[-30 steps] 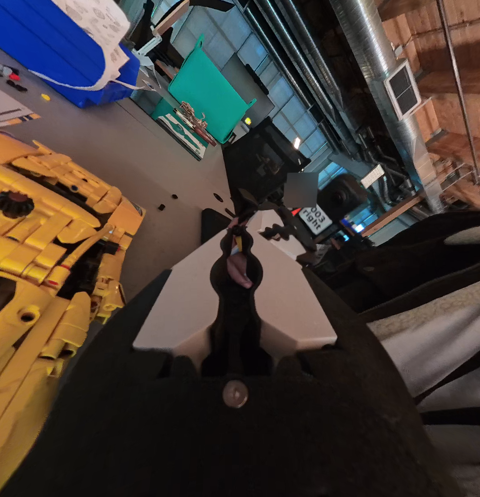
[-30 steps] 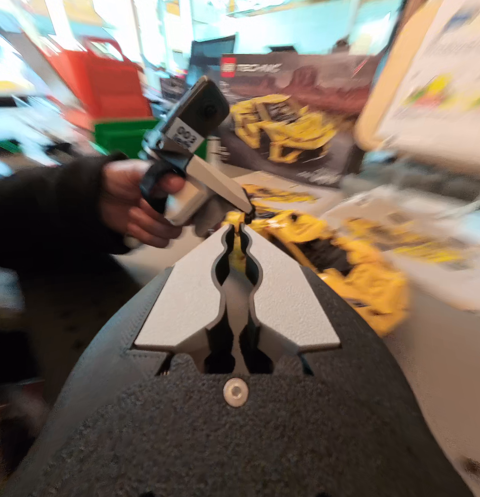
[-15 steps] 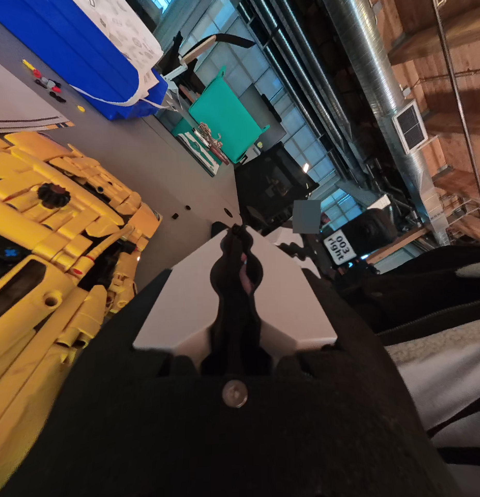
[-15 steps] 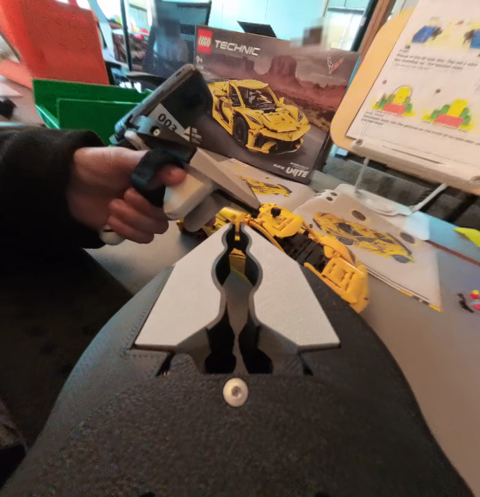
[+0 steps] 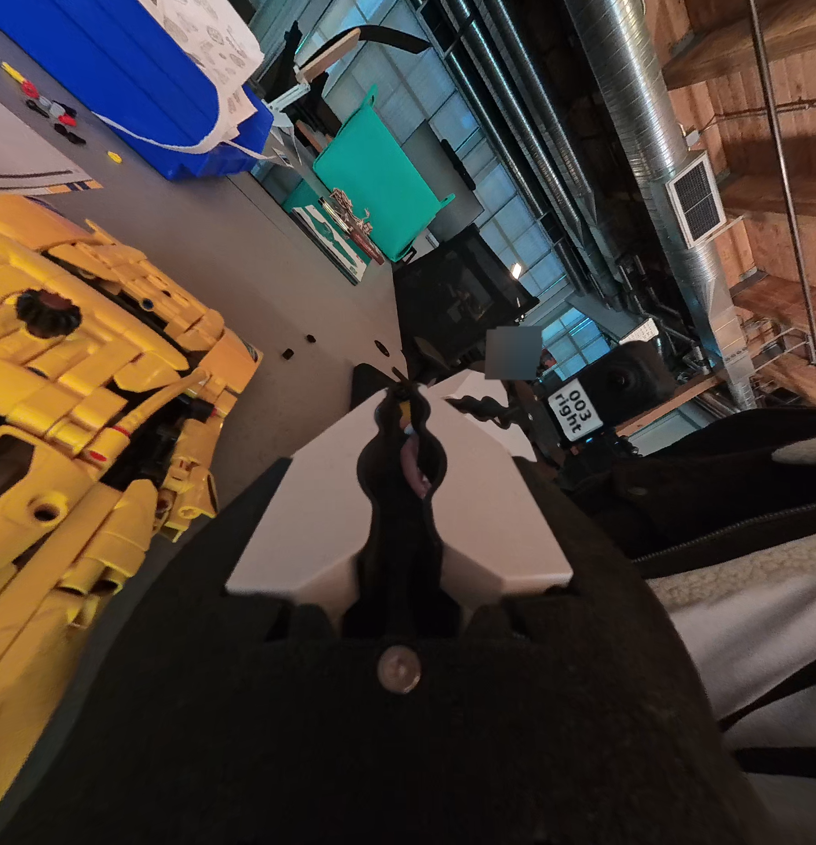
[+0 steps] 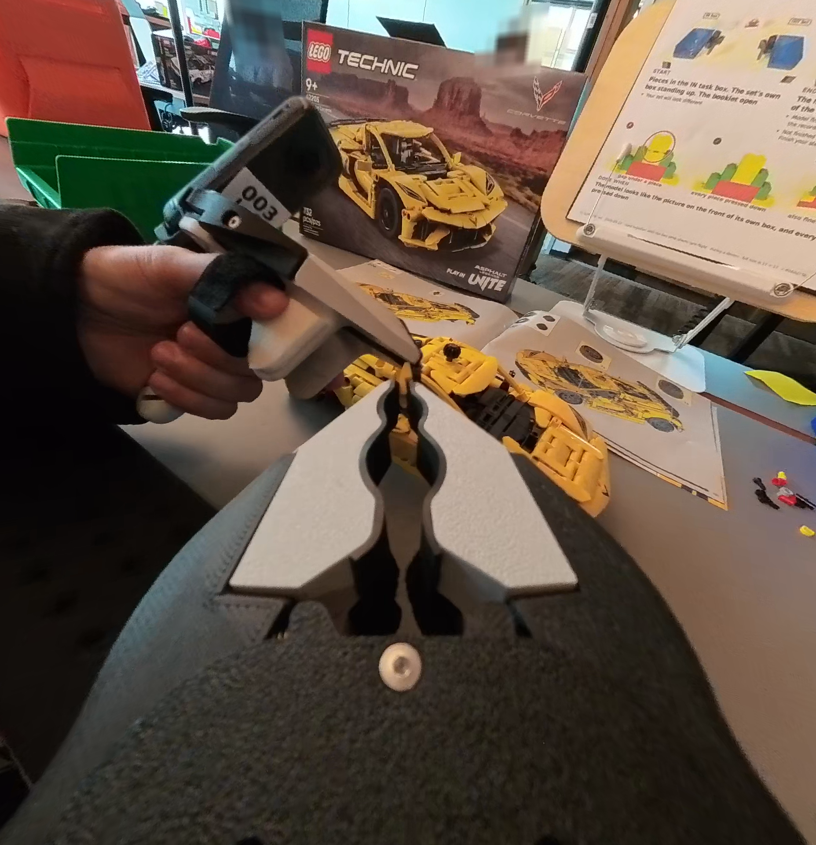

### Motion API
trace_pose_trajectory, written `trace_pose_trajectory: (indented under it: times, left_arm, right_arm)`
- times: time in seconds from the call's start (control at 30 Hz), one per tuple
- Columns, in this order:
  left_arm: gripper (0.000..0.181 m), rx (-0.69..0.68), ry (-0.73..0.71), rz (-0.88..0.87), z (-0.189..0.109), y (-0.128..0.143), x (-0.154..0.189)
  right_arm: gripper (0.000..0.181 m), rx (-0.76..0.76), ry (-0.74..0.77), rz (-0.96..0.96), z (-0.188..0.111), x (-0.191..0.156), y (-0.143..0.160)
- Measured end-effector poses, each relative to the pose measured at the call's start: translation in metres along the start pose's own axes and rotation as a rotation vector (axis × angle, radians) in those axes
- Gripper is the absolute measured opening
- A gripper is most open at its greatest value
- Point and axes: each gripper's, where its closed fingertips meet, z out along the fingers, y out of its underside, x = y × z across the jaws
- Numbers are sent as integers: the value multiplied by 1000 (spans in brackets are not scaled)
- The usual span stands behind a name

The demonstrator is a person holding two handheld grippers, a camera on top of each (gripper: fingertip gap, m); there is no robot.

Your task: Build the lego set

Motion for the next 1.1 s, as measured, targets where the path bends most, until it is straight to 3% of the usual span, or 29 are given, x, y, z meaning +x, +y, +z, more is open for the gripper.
trace_pose_trajectory:
  times: [0.03,0.2,0.7,1.1]
  left_arm:
    - [6,5,3,-7,0,0,0]
    - [5,2,3,-27,-1,0,-2]
    - [5,3,-32,16,0,0,-1]
    - [6,30,-43,-47,1,0,-9]
  right_arm:
    - [3,3,11,-6,0,1,-1]
    - [6,3,76,-12,0,11,1]
    - [3,-5,12,4,0,3,3]
    - [3,-21,61,-1,0,10,6]
